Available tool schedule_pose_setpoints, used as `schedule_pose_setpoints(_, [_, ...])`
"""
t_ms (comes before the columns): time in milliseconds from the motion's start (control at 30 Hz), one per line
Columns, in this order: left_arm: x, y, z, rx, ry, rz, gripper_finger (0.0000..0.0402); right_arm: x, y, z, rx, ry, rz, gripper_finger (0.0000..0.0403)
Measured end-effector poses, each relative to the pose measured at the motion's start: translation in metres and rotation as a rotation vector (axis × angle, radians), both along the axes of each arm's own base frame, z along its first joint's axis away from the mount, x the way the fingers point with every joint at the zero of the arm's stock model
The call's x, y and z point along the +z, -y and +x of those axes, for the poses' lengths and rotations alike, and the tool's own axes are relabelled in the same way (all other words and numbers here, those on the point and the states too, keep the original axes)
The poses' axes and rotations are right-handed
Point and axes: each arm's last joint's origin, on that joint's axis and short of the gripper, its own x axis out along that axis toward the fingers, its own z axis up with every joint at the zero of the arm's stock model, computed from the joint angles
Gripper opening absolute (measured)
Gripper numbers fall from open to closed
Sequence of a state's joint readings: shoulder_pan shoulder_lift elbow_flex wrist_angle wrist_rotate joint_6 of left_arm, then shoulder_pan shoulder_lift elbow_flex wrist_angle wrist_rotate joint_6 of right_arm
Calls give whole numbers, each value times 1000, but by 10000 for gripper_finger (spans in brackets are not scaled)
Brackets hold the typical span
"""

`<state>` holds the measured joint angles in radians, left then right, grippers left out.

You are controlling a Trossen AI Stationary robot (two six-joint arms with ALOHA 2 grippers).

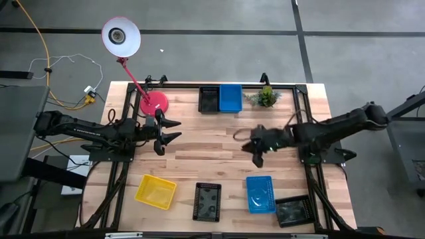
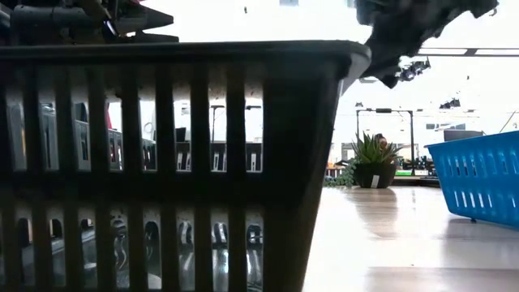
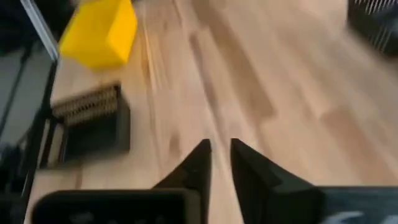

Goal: Stack baskets by color
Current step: Stack the bottom blue bin on the top stacked blue bins

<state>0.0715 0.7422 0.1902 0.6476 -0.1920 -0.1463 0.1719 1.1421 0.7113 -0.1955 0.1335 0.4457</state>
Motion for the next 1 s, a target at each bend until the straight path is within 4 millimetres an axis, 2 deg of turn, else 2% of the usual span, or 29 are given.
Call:
schedule_pose_setpoints(233, [0, 0, 0, 3, -4, 7, 207, -14, -40, -22, 42, -177, 63, 141])
schedule_pose_setpoints(467, [0, 0, 0, 3, -6, 7, 207, -32, -61, -29, 48, -322, 86, 216])
schedule_pose_setpoints(600, [-1, 0, 0, 3, -8, 7, 207, -43, -68, -25, 75, -364, 78, 231])
schedule_pose_setpoints(1000, [-2, 0, 0, 3, -23, 9, 207, -66, -75, -18, 137, -503, 106, 232])
